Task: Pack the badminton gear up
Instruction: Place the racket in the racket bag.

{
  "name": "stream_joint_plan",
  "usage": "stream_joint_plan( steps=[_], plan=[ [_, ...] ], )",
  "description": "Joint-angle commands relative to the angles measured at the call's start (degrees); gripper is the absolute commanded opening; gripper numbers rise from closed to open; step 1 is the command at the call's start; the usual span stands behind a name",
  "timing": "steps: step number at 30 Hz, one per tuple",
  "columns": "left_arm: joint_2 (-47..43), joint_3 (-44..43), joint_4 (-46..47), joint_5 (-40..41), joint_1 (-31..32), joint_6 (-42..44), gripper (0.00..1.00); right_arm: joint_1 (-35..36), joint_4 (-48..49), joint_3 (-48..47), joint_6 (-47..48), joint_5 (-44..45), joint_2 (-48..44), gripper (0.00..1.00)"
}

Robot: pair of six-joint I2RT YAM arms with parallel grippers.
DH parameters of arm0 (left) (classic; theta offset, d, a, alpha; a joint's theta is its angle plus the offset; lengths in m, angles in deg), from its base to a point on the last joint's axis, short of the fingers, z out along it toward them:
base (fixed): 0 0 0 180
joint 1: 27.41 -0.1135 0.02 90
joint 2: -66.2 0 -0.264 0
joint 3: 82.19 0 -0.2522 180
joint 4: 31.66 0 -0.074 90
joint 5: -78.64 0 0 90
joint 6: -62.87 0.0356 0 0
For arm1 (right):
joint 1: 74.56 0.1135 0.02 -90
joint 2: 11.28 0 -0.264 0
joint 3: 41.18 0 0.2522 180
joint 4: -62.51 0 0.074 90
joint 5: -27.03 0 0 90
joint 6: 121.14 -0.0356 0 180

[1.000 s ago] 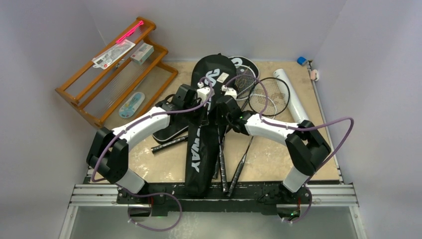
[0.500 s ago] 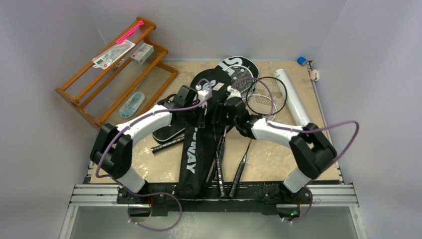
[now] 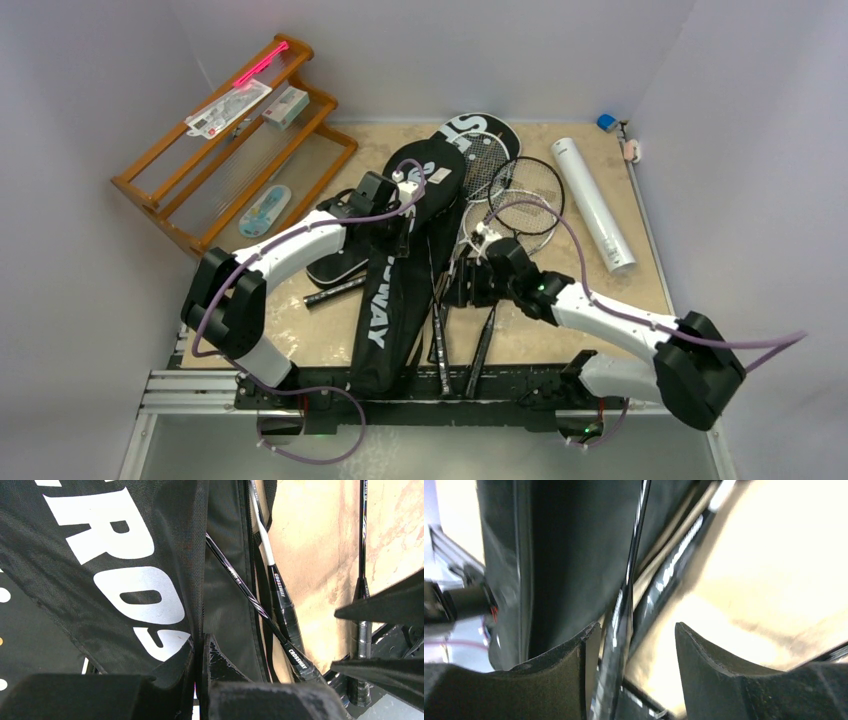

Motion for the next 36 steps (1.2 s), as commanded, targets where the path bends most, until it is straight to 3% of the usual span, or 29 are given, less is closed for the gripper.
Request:
stream_joint_plan(
  steps=[1, 7, 20, 21, 27, 36],
  plan=[
    [-0.21, -2.67, 0.85, 0.62, -0.27, -0.58, 0.00, 6.09, -8.93, 1.69, -1.49, -1.69, -4.94, 0.59],
    [-0.30, -2.73, 0.74, 0.97, -0.32, -0.54, 0.00, 16.27, -10.00, 5.00, -8.79, 1.30, -5.55, 0.58],
    [0.03, -2.58, 0.72, 0.17, -0.37, -0.61, 0.00, 22.46, -2.03, 5.52, -12.86, -1.19, -0.08, 0.52],
    [0.13, -2.62, 0.72, 0.02, -0.38, -0.63, 0.00, 22.39, -0.12, 5.34, -12.97, -1.68, 0.46, 0.50],
    [1.03, -2.65, 0.68, -1.24, -0.40, -0.72, 0.00, 22.44, 1.16, 0.47, -12.50, -1.23, 3.35, 0.13],
    [2.33, -2.94, 0.59, -9.21, -0.37, -1.25, 0.00, 22.38, 3.72, -5.67, -10.16, 0.20, 9.47, 0.11]
  ],
)
